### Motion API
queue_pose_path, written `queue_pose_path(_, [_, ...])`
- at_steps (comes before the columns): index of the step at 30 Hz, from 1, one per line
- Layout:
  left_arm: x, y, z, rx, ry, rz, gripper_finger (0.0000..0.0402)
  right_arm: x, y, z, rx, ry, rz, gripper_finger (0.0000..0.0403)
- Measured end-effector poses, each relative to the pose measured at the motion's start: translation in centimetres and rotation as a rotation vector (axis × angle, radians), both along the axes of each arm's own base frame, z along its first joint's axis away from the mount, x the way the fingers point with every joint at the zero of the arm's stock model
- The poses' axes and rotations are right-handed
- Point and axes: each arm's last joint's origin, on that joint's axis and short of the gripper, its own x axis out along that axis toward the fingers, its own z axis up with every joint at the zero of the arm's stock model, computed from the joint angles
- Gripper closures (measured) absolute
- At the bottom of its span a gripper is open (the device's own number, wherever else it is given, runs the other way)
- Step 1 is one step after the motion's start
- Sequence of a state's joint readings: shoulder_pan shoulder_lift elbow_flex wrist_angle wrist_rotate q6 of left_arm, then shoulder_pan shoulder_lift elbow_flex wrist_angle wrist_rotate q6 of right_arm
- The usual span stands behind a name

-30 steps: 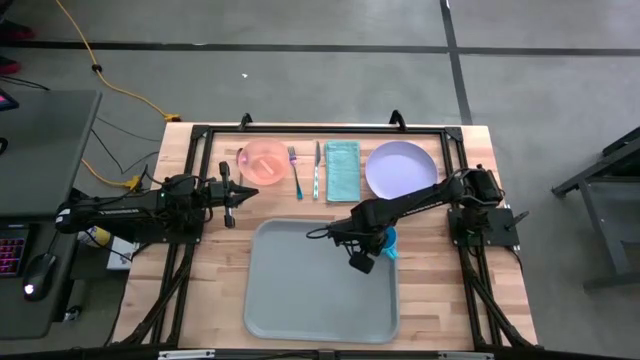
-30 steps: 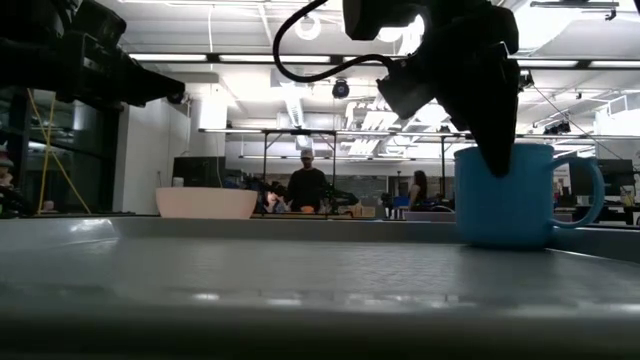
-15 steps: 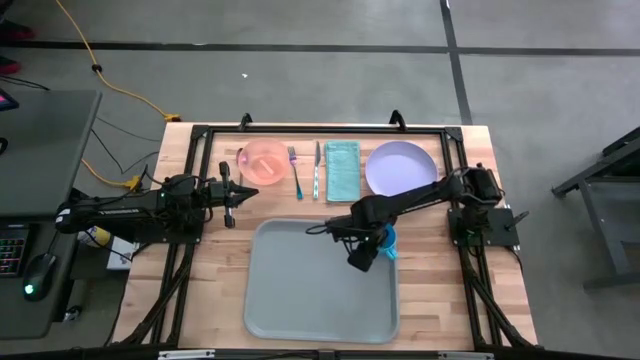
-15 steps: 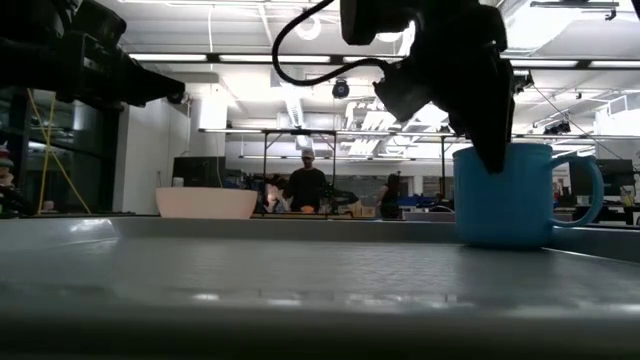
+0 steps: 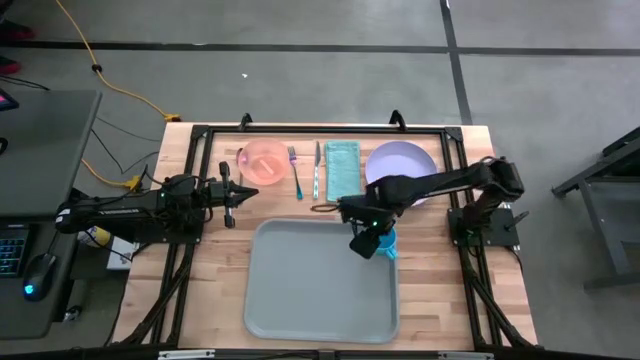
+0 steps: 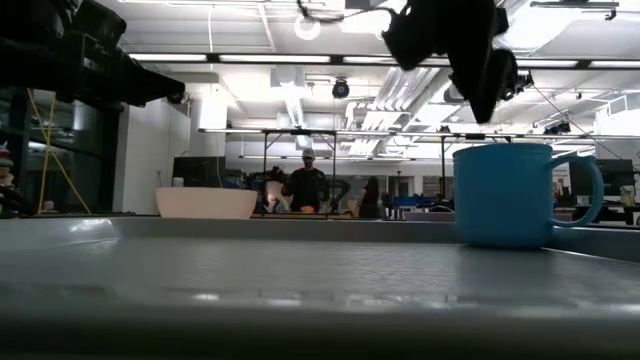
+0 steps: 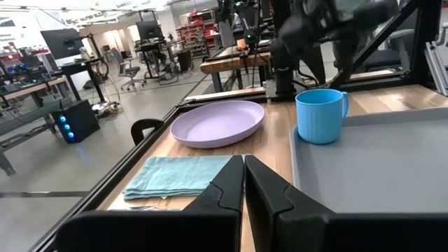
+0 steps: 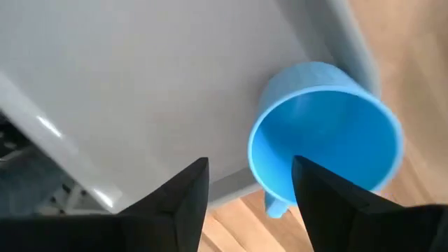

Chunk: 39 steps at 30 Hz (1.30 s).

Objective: Set up tray
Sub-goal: Put the purple plate on the gray tray to the bottom of the blue mug

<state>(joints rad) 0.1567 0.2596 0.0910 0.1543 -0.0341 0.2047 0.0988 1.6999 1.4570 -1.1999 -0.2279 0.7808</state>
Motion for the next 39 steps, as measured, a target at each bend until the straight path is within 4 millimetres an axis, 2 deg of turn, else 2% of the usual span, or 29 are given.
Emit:
queue_pose_path(4, [0.0, 0.0, 0.0, 0.000, 0.000, 0.000, 0.0355, -1.5, -1.2, 2.6, -0.085, -0.093, -0.067, 0.0219])
queue_pose_path(7, [0.0, 0.0, 0.0, 0.000, 0.000, 0.001, 0.0355, -2.7, -3.0, 4.2, -0.208, -0.149, -0.145, 0.0220])
queue_pose_path(13, [0.0, 0.0, 0.0, 0.000, 0.000, 0.002, 0.0355, -3.7, -8.0, 4.8, -0.340, -0.139, -0.253, 0.0230])
queue_pose_path(20, [0.0, 0.0, 0.0, 0.000, 0.000, 0.002, 0.0355, -3.2, -13.8, 2.3, -0.299, -0.047, -0.223, 0.0237])
queue_pose_path(24, [0.0, 0.0, 0.0, 0.000, 0.000, 0.003, 0.0355, -2.6, -15.6, 0.3, -0.217, 0.015, -0.187, 0.0236])
queue_pose_path(32, [0.0, 0.0, 0.0, 0.000, -0.001, 0.003, 0.0355, -0.8, -15.8, -4.1, -0.160, 0.157, -0.042, 0.0236])
queue_pose_path(39, [0.0, 0.0, 0.0, 0.000, 0.000, 0.003, 0.0355, 0.1, -16.1, -6.2, -0.180, 0.208, 0.003, 0.0237])
